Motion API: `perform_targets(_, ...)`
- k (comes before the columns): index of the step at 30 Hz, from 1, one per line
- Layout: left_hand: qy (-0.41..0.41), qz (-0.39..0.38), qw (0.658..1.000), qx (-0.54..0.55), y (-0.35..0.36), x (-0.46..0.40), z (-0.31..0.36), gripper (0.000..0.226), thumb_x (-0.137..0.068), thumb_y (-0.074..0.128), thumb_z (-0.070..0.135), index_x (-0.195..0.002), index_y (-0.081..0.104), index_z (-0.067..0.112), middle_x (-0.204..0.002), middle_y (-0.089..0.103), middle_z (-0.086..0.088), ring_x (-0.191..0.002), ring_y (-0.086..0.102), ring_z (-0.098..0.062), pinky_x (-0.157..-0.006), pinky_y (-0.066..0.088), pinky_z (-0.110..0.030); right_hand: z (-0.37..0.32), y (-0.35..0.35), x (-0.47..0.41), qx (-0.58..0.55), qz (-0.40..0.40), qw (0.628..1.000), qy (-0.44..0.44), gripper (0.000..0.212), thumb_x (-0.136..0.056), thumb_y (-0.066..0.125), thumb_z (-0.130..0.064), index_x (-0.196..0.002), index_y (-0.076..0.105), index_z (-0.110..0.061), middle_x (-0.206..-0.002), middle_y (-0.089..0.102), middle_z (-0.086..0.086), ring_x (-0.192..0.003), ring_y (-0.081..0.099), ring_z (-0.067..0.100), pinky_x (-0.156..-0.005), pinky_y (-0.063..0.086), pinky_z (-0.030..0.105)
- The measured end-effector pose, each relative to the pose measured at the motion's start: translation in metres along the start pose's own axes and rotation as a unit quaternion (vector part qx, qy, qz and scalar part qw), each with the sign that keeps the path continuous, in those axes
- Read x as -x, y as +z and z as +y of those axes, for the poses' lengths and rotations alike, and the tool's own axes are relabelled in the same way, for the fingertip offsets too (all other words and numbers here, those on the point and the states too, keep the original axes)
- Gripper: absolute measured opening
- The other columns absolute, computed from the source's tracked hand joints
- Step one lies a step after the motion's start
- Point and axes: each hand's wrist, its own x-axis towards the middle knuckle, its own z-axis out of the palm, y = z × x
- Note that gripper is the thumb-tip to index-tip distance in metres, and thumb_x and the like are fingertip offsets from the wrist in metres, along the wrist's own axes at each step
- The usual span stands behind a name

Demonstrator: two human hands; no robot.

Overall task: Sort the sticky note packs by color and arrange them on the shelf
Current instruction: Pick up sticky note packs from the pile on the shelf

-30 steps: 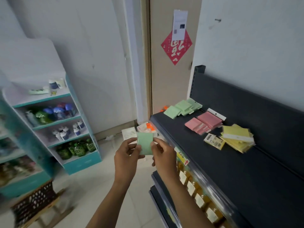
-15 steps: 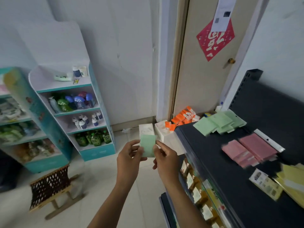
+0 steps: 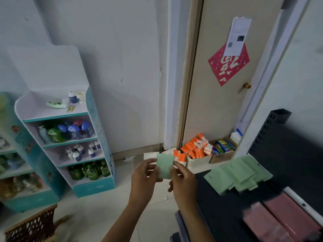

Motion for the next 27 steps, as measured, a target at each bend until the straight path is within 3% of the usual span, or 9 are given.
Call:
perform_targets(4,0.024,-0.056,0.998,0.007,0.039,-0.018,0.009,0.026,-0.096,0.064,0.006,-0.114,0.065,0.024,-0.105,0.073,0.002,-0.088,0.073,-0.015,-0.065,0.062,-0.032,-0.003,-0.030,-0.019,-0.010,0.054,0.998,0.003,0.025,-0.098,0.059,-0.018,-0.118,0.069,-0.029,-0.078,0.068,0.007,-0.056,0.061,0.011,-0.049,0.054,0.028)
perform_targets(7,0.019,-0.089,0.995,0.039,0.066,-0.027,0.014,0.026,-0.095,0.064,0.003,-0.115,0.066,0.021,-0.102,0.074,-0.001,-0.086,0.073,-0.020,-0.067,0.062,-0.035,0.000,-0.050,-0.035,0.030,0.110,0.993,-0.006,0.021,-0.096,0.060,-0.021,-0.110,0.072,-0.031,-0.082,0.071,-0.004,-0.068,0.066,0.011,-0.065,0.059,0.038)
perform_targets(9,0.028,-0.115,0.992,0.042,0.083,-0.033,0.014,0.026,-0.096,0.064,0.004,-0.116,0.067,0.019,-0.103,0.074,0.000,-0.087,0.073,-0.019,-0.067,0.062,-0.035,0.003,-0.060,-0.044,0.027,0.138,0.990,-0.002,0.022,-0.096,0.060,-0.022,-0.113,0.072,-0.029,-0.081,0.071,-0.005,-0.067,0.067,0.017,-0.059,0.060,0.043)
perform_targets(14,0.048,-0.208,0.976,0.037,0.118,-0.052,0.014,0.028,-0.096,0.063,0.005,-0.118,0.065,0.023,-0.106,0.072,0.007,-0.090,0.072,-0.009,-0.065,0.061,-0.027,0.015,-0.077,-0.060,0.006,0.218,0.975,0.033,0.017,-0.097,0.061,-0.021,-0.110,0.068,-0.029,-0.086,0.070,0.002,-0.064,0.067,0.023,-0.045,0.055,0.034)
perform_targets(16,0.057,-0.242,0.968,0.032,0.127,-0.061,0.012,0.028,-0.097,0.063,0.005,-0.117,0.064,0.025,-0.104,0.071,0.013,-0.089,0.071,-0.006,-0.064,0.060,-0.026,0.020,-0.079,-0.068,0.009,0.249,0.968,0.035,0.015,-0.097,0.061,-0.022,-0.110,0.068,-0.027,-0.089,0.070,0.002,-0.068,0.068,0.023,-0.047,0.054,0.028)
perform_targets(20,0.073,-0.305,0.949,0.024,0.140,-0.088,0.005,0.029,-0.097,0.062,0.006,-0.116,0.066,0.026,-0.101,0.073,0.011,-0.088,0.071,-0.006,-0.064,0.060,-0.027,0.026,-0.072,-0.084,0.032,0.319,0.946,0.046,0.014,-0.098,0.061,-0.020,-0.107,0.066,-0.029,-0.098,0.068,-0.009,-0.086,0.064,0.005,-0.061,0.046,0.010)
perform_targets(27,0.129,-0.429,0.894,0.001,0.154,-0.147,-0.007,0.025,-0.099,0.060,0.014,-0.112,0.068,0.034,-0.092,0.075,0.009,-0.079,0.070,-0.009,-0.063,0.056,-0.023,0.026,-0.048,-0.105,0.087,0.457,0.884,0.050,0.017,-0.098,0.059,-0.018,-0.113,0.068,-0.018,-0.107,0.066,-0.004,-0.090,0.061,0.004,-0.074,0.046,0.017)
